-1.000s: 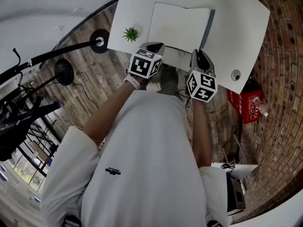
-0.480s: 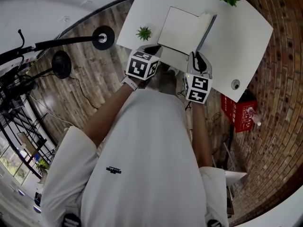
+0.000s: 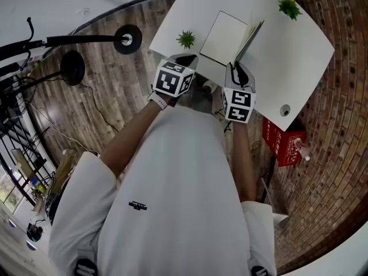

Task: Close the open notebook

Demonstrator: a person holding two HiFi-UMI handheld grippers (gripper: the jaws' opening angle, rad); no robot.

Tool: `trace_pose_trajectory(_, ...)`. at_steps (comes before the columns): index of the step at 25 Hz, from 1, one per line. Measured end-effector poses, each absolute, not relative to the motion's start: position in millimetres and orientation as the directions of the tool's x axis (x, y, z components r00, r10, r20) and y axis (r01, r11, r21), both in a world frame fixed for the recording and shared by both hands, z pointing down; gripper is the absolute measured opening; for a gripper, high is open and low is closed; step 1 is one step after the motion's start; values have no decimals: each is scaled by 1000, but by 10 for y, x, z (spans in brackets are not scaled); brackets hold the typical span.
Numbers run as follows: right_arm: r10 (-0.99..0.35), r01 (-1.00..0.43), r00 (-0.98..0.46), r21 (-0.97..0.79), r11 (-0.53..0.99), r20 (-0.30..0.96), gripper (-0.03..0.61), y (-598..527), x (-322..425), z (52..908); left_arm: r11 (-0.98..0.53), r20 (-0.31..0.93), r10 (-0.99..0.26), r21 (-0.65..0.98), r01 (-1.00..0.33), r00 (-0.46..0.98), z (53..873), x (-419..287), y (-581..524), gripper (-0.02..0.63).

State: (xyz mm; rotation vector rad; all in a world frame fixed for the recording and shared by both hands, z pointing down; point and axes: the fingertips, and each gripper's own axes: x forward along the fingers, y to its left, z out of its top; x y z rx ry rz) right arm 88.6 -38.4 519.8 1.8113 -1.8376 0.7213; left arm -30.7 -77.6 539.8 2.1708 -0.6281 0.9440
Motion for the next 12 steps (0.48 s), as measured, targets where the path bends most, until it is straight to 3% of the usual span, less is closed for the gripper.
trace_pose_trajectory(12, -727, -993, -119, -98, 71, 676, 78, -625, 584, 5399, -608, 775, -190, 389, -692, 603, 5434, -549, -832, 3)
